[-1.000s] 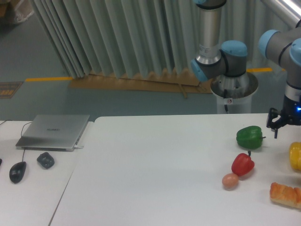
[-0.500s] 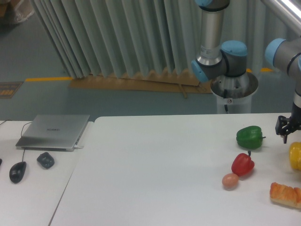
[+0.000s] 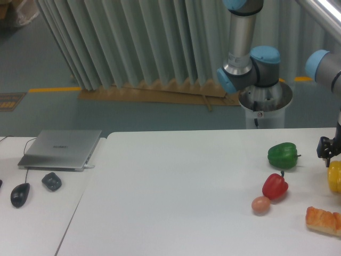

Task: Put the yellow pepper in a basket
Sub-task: 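Lower the open gripper down onto the yellow pepper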

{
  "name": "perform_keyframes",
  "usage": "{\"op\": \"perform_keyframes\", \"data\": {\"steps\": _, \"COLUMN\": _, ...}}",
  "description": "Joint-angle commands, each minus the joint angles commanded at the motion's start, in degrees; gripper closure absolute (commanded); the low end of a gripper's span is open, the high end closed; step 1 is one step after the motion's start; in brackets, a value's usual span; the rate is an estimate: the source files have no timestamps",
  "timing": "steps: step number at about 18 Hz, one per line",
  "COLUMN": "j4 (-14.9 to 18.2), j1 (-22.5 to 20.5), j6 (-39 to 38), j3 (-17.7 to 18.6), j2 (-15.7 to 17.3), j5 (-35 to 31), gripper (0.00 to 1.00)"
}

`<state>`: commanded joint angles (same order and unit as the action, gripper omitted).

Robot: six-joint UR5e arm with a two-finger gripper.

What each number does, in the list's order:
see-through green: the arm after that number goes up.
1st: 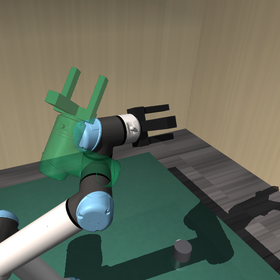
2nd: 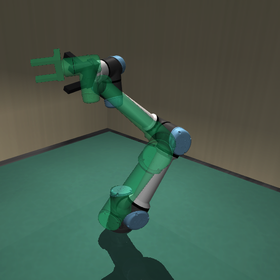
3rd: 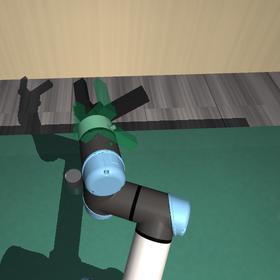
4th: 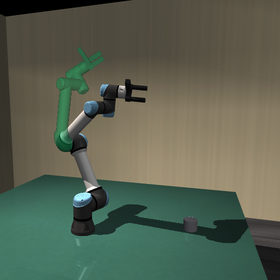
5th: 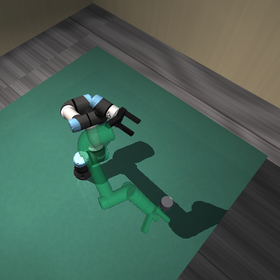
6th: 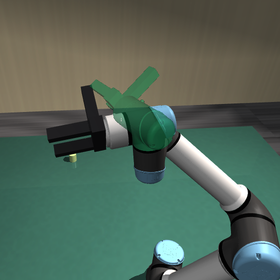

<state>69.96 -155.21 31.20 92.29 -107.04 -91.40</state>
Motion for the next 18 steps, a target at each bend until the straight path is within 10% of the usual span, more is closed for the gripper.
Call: {"op": "perform_keyframes", "data": {"steps": 18, "j4": -2.1, "j1": 0.5, "j6": -0.2, "j3": 1.1, "j2": -2.2, "j5": -0.4, "gripper": 0.00}}
